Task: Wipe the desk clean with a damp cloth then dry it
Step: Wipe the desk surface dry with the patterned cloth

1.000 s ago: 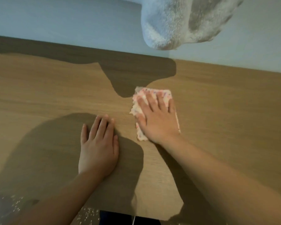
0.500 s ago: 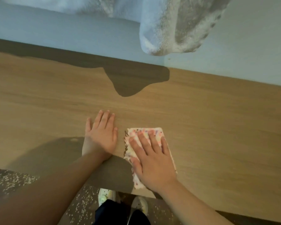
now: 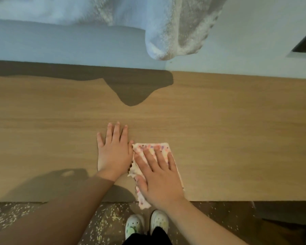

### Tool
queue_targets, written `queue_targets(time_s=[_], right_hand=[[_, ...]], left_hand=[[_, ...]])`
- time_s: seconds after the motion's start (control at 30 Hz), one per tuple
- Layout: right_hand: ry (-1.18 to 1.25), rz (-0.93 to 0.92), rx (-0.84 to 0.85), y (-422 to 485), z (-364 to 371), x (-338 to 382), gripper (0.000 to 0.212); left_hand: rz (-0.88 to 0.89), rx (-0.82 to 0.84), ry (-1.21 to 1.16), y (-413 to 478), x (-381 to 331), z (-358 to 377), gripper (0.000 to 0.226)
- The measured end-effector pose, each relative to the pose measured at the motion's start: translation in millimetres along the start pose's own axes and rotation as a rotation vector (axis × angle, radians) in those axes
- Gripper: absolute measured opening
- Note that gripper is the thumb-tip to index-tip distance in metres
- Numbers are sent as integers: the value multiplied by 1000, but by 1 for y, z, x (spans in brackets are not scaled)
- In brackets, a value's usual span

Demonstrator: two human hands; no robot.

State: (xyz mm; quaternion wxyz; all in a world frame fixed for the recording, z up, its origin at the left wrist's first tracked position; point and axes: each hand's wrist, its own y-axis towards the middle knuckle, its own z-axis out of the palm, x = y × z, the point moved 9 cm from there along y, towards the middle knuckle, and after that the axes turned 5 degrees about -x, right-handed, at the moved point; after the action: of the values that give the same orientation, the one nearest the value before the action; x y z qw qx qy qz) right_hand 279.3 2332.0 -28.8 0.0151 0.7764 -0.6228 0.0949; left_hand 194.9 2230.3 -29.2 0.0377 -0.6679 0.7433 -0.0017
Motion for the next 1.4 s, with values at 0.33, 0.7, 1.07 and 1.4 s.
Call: queue_targets(time_s=[0.33, 0.7, 1.07, 1.4], right_hand=[[-24, 563, -38, -47, -20, -111, 58], [-33, 509, -25, -67, -31, -202, 60], [-53, 29, 35, -82, -25, -204, 55], [28, 352, -44, -86, -40, -257, 59]], left_hand=[[179, -8, -9, -43, -15, -3, 56], [-38, 90, 5, -71, -48, 7, 78], [-300, 179, 33, -84, -129, 14, 57], [-31, 161, 36, -62, -216, 23, 56]])
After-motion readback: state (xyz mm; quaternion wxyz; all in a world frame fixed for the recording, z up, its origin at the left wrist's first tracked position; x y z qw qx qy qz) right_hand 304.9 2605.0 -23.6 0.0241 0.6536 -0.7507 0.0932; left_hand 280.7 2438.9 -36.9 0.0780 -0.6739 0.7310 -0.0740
